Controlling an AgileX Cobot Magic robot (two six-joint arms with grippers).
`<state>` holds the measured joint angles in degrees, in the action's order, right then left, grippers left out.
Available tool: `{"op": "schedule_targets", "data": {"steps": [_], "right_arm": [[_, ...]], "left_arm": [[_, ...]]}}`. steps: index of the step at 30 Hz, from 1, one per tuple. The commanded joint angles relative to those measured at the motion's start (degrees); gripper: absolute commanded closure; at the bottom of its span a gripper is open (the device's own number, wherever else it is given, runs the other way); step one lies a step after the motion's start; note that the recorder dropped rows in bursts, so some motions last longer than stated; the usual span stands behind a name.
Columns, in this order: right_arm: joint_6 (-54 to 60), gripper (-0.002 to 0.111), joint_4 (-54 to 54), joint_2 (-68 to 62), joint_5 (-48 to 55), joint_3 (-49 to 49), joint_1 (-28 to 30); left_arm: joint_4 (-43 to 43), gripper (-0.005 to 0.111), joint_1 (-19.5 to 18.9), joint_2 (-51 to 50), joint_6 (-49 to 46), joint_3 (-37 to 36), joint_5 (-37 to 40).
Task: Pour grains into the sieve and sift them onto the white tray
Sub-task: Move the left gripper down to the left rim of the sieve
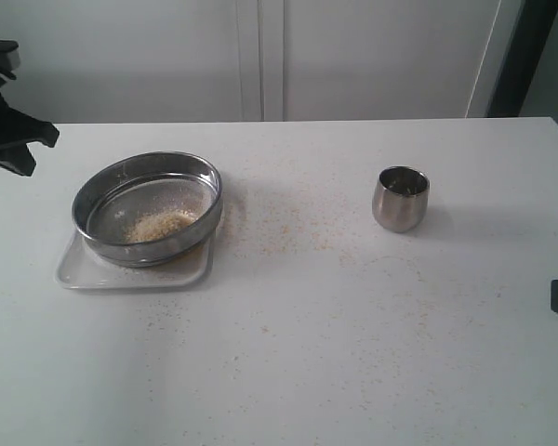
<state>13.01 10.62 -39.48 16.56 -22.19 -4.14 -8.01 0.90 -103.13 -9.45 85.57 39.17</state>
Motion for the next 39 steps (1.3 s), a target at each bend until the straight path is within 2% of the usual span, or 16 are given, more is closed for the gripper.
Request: {"op": "schedule_targets", "data": {"steps": [1,5,10,16,19,26,29,39], "right_arm": [[0.26,0.108,0.05,0.00,-0.20,-0.30,0.19],[0.26,0.108,0.05,0.00,-0.20,-0.30,0.19],[0.26,0.108,0.05,0.00,-0.06,-0.30,0.19],[0.26,0.108,0.05,0.00,-0.06,-0.30,0.19],[0.26,0.108,0.05,0.00,-0.06,-0.30,0.19],[0.26,0.108,0.05,0.00,-0.06,-0.30,0.19],[0.26,0.108,0.05,0.00,-0.06,-0.30,0.19],[0.26,0.108,0.05,0.00,-0.06,-0.30,0.19]], "left_arm": [[-0.78,0.107,2.16,-3.34,-2.70,2.89,1.23],[-0.69,0.107,3.94,-6.31,-2.37,5.26,0.14],[-0.80,0.107,3.93,-9.59,-0.43,8.56,0.93],[-0.80,0.105,3.93,-10.74,-0.43,9.04,-0.22],[-0.80,0.094,3.93,-10.84,-0.43,9.13,-1.18],[-0.80,0.055,3.93,-11.72,0.70,9.13,-4.33],[-0.80,0.043,3.93,-11.93,0.70,9.13,-5.30],[-0.69,0.044,3.83,-15.86,2.38,9.17,-8.15]]}}
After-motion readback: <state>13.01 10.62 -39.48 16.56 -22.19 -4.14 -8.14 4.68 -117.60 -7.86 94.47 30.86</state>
